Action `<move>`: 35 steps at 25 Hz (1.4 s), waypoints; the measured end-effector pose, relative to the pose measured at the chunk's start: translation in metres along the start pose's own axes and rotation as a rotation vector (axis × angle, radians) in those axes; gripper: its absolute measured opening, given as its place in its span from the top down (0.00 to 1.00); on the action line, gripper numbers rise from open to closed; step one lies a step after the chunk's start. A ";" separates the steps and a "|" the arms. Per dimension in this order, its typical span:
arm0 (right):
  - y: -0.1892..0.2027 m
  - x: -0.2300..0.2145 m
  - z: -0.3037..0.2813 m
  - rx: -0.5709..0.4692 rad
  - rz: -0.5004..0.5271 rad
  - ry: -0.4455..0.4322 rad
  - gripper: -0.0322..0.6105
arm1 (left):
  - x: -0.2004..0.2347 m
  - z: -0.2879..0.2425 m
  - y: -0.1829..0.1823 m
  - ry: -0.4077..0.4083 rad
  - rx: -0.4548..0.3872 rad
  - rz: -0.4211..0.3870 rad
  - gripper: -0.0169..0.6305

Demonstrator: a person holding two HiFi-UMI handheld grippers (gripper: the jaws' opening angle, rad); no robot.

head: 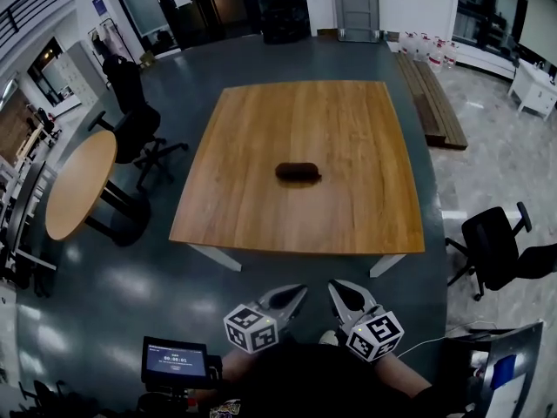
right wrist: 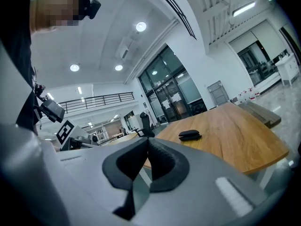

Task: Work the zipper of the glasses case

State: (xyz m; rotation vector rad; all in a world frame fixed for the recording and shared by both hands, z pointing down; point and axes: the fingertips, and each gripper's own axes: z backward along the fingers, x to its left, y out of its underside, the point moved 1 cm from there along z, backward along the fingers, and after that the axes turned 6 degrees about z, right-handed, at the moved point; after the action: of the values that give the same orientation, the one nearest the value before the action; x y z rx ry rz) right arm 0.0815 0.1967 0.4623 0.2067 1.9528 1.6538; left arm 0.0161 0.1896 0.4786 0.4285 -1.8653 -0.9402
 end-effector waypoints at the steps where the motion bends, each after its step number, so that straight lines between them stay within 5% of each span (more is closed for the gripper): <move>1: -0.001 -0.003 0.000 -0.003 -0.007 0.000 0.94 | 0.002 -0.001 -0.003 -0.009 -0.006 0.005 0.97; 12: -0.007 -0.031 -0.061 0.019 0.003 0.035 0.94 | 0.056 -0.028 -0.045 0.012 -0.001 0.022 0.97; 21: -0.033 -0.044 -0.193 0.031 0.036 0.119 0.94 | 0.159 -0.043 -0.136 0.094 0.023 0.060 0.97; 35: -0.031 -0.078 -0.261 0.068 0.031 0.149 0.90 | 0.224 -0.056 -0.160 0.074 0.008 0.137 0.97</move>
State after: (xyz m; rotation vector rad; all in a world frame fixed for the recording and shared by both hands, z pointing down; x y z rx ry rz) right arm 0.0207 -0.0704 0.4780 0.1439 2.1282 1.6665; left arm -0.0572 -0.0799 0.5057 0.3308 -1.8080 -0.8144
